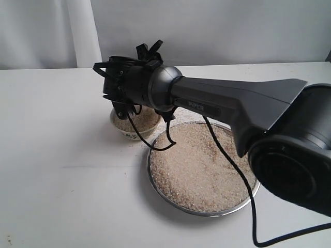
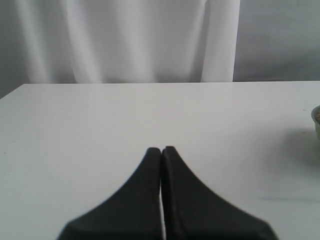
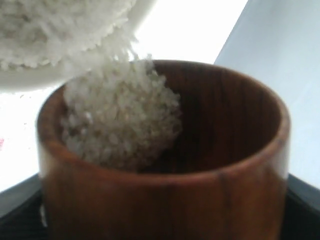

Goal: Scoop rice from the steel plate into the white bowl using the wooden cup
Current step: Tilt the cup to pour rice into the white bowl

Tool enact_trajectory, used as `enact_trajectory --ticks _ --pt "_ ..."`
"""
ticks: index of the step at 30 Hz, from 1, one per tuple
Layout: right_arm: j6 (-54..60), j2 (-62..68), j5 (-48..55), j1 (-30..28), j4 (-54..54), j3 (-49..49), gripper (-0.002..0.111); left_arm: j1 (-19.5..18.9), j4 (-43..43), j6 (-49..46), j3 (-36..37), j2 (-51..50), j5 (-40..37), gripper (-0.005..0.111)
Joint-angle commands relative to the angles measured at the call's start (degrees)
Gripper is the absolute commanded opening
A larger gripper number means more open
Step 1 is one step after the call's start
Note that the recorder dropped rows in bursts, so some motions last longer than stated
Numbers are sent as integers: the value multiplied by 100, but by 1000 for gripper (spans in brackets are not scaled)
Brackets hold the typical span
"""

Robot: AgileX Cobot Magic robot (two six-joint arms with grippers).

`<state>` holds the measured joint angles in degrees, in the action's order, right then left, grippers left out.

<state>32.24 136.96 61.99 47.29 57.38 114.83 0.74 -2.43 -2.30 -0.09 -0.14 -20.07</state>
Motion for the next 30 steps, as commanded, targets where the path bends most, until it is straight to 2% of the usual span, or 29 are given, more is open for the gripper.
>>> enact_trajectory --ticks 1,19,30 --pt "93 -51 154 16 177 31 0 15 2 22 9 14 33 0" --pt "330 -51 104 414 143 31 0 15 2 22 9 14 33 0" --pt "626 -51 275 423 98 31 0 15 2 22 9 14 33 0"
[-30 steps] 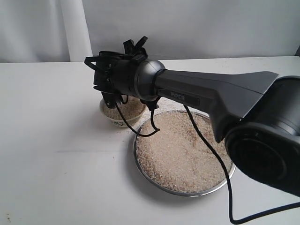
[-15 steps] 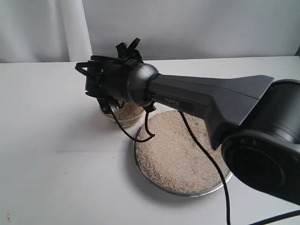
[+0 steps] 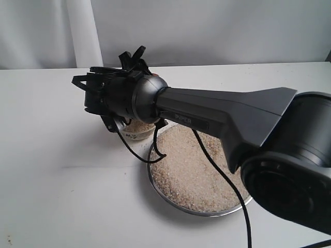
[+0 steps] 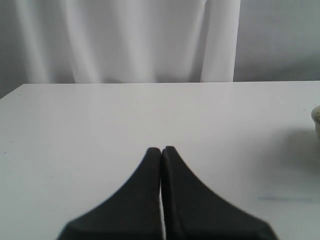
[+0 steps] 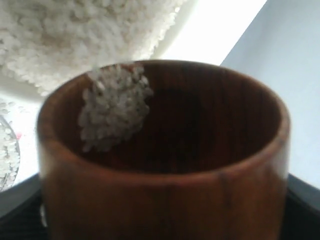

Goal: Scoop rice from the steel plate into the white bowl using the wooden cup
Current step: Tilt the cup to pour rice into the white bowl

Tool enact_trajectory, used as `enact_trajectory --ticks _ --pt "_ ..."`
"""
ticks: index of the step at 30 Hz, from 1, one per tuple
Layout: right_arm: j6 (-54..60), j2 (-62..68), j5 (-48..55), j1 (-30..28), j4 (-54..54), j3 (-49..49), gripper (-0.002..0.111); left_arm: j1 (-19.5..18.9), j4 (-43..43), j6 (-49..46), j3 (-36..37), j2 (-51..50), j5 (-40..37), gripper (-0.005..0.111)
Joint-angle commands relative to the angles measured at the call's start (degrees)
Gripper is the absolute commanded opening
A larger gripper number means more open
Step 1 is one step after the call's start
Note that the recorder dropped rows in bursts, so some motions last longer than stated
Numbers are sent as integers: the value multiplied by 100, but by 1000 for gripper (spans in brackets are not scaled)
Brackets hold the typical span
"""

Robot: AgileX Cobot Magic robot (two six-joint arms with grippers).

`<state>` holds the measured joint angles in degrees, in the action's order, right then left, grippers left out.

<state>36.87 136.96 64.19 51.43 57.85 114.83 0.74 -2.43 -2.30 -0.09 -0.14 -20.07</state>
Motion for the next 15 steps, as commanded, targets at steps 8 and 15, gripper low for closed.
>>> enact_trajectory --ticks 8,15 --pt "910 -51 101 51 435 31 0 15 2 22 9 14 33 0" --pt "1129 -51 101 114 503 31 0 15 2 22 9 14 33 0"
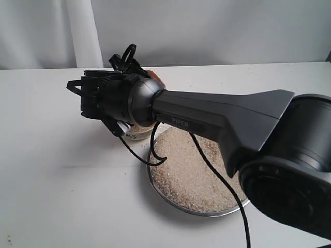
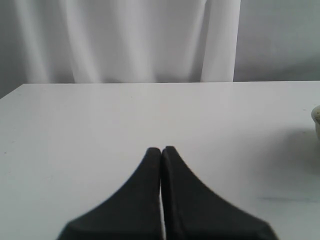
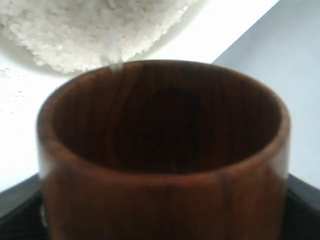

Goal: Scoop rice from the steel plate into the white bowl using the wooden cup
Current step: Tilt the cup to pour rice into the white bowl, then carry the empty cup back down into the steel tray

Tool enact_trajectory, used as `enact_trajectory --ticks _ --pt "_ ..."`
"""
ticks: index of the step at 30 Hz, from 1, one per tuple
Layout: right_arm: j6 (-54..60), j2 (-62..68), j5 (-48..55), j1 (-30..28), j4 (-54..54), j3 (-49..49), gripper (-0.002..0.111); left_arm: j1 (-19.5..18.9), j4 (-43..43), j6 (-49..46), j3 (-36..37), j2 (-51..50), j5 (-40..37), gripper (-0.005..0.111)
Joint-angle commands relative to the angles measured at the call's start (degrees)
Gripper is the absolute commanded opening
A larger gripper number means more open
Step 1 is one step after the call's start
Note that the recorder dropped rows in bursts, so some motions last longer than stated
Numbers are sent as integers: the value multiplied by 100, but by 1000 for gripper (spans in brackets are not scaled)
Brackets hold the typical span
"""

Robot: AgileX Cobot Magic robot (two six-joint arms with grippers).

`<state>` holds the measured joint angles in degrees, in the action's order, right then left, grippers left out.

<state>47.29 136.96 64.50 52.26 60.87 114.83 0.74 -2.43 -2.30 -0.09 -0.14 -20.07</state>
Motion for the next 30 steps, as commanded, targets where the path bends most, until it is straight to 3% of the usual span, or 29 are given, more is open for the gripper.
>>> enact_trajectory --ticks 1,8,11,19,23,30 --pt "88 -51 70 31 293 31 0 15 2 22 9 14 33 0" --pt "-277 -191 104 31 541 31 0 15 2 22 9 14 33 0" --pt "-798 -475 191 18 -138 31 0 15 2 22 9 14 33 0" --pt "-1155 -2020 546 -846 -3933 31 0 15 2 22 9 14 33 0" --pt "-1818 -2181 546 -1079 -4027 -122 0 15 2 22 9 14 33 0" --pt "-1475 -2222 546 -1106 -3135 -2253 0 15 2 22 9 14 33 0"
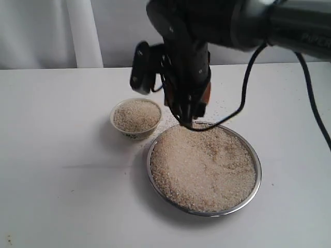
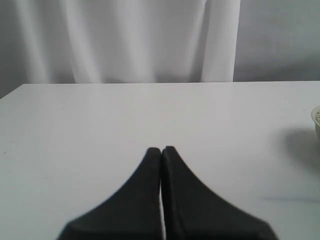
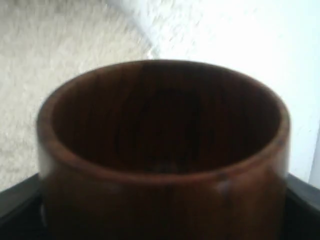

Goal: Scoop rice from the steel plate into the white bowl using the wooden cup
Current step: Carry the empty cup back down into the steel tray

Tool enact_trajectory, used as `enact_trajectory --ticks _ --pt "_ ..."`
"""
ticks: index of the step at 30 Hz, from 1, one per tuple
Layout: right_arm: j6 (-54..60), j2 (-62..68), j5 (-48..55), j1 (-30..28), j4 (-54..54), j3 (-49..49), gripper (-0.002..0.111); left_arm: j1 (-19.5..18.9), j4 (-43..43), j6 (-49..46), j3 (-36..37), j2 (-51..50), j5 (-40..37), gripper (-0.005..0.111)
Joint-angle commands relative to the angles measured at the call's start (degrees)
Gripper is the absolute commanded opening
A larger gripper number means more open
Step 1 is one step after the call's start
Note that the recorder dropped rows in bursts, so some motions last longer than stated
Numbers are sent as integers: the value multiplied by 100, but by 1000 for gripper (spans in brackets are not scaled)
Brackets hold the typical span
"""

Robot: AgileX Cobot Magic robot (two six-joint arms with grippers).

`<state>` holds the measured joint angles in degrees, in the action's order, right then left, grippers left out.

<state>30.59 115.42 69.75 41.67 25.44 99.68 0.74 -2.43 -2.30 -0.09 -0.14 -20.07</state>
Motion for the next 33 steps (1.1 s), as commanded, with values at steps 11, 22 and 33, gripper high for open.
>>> enact_trajectory --ticks 11,22,33 --pt "684 -131 21 -36 802 -2359 0 15 2 22 9 14 33 0" --pt "700 -119 21 -36 485 -2466 0 15 2 22 9 14 33 0" --pt "644 224 21 -36 241 -2466 0 15 2 22 9 14 33 0"
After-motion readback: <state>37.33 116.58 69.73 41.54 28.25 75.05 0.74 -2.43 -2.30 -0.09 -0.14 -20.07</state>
